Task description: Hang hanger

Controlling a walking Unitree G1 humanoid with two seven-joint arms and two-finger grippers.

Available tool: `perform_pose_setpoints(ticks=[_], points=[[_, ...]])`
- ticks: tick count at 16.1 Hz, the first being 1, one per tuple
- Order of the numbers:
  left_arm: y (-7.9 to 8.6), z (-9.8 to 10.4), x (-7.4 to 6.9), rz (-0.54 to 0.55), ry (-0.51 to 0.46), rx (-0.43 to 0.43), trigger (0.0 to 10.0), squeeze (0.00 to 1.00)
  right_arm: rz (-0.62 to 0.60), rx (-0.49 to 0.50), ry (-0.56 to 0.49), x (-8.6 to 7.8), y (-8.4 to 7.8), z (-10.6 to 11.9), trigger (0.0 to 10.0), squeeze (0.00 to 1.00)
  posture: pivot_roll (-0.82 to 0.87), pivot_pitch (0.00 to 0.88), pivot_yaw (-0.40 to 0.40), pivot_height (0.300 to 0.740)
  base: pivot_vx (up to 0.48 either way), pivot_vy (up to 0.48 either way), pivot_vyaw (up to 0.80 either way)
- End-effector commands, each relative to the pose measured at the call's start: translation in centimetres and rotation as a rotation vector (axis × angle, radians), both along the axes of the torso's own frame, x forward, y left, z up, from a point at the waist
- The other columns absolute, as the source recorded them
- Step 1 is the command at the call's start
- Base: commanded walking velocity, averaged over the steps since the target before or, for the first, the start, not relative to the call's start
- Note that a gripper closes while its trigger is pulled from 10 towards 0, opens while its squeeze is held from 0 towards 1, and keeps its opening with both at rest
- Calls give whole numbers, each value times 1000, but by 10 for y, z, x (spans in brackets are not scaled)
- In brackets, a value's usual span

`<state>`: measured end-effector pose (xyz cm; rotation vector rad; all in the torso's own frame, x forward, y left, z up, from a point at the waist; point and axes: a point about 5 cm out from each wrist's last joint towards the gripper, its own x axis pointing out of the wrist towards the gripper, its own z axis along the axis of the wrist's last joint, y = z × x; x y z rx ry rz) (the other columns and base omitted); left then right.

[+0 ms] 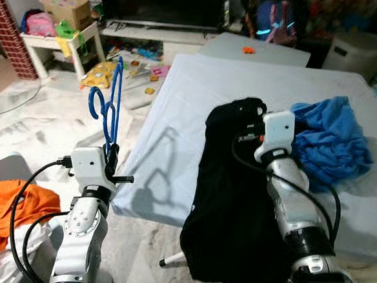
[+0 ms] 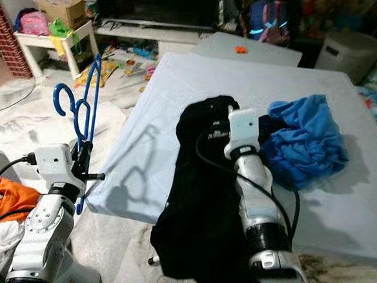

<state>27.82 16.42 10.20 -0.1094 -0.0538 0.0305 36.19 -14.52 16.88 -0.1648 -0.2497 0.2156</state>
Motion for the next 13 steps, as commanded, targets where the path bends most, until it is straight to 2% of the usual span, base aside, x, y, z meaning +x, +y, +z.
perform_pose_setpoints(ticks=[1,3,4,5,6,7,9,10,12,13], points=[[-11,4,1,-26,-16,7,10000,0,3,35,-41,7,-4,20,0,0,-112,0,10,740,0,0,0],[-12,17,1,-53,-97,127,10000,0,18,81,-61,21,-3,46,0,0,-114,0,8,740,0,0,0],[-14,22,1,-65,-120,147,10000,0,19,105,-64,26,-2,54,0,0,-111,0,6,740,0,0,0],[-21,36,5,-90,-179,159,10000,0,13,178,-78,45,3,93,0,0,-105,0,-1,740,0,0,0],[-22,38,6,-93,-187,158,10000,0,11,208,-89,50,5,108,0,0,-101,0,-5,740,0,0,0],[-23,38,6,-90,-187,148,10000,0,6,234,-129,54,9,132,0,0,-98,0,-8,740,0,0,0],[-24,35,6,-85,-182,142,10000,0,-13,278,-208,55,14,169,0,0,-88,0,-21,740,0,0,0],[-25,34,5,-81,-180,144,10000,0,-27,295,-235,55,15,181,0,0,-82,0,-27,740,0,0,0],[-26,34,4,-73,-181,137,10000,0,-45,295,-217,57,20,181,0,0,-75,0,-36,740,0,0,0],[-29,36,3,-76,-193,126,10000,0,-39,199,-126,61,30,154,10000,0,-64,0,-48,740,0,0,0]])
